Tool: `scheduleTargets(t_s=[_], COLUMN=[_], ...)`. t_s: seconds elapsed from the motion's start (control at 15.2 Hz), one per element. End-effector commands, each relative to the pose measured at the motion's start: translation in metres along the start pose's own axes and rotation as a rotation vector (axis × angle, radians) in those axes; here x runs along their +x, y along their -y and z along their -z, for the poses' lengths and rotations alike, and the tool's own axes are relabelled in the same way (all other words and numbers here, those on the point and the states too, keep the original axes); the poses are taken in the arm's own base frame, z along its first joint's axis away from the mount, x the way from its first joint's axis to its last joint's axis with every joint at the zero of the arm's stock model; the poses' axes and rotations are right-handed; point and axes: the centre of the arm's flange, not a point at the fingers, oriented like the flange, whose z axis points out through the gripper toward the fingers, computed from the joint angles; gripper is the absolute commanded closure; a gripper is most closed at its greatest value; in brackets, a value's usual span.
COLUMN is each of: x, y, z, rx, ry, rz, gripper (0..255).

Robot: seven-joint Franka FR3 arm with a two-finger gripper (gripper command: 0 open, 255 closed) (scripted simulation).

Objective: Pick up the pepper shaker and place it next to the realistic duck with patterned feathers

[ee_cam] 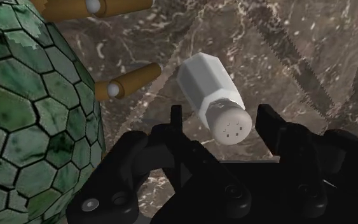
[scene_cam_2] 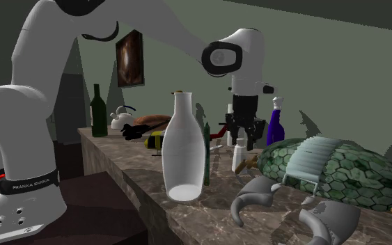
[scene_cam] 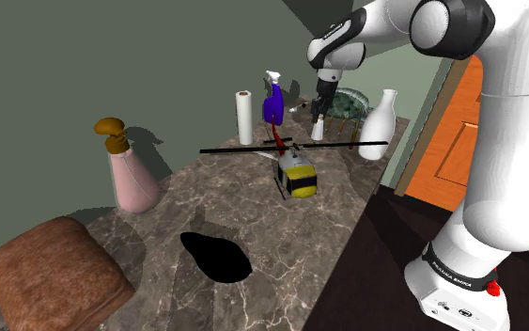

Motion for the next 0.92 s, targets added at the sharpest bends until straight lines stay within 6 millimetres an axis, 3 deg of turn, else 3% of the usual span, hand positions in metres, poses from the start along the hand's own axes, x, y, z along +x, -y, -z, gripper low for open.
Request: scheduleTargets(t_s=[0.0, 0.53, 0.86], x=[0.0, 0.0, 0.002], y=[0.0, 0.0, 0.002], z=[0.0, 0.0, 0.026], rx=[0.0, 0.0, 0.0], ry=[0.0, 0.0, 0.0], rz=[0.0, 0.0, 0.0], gripper=[255, 255, 255])
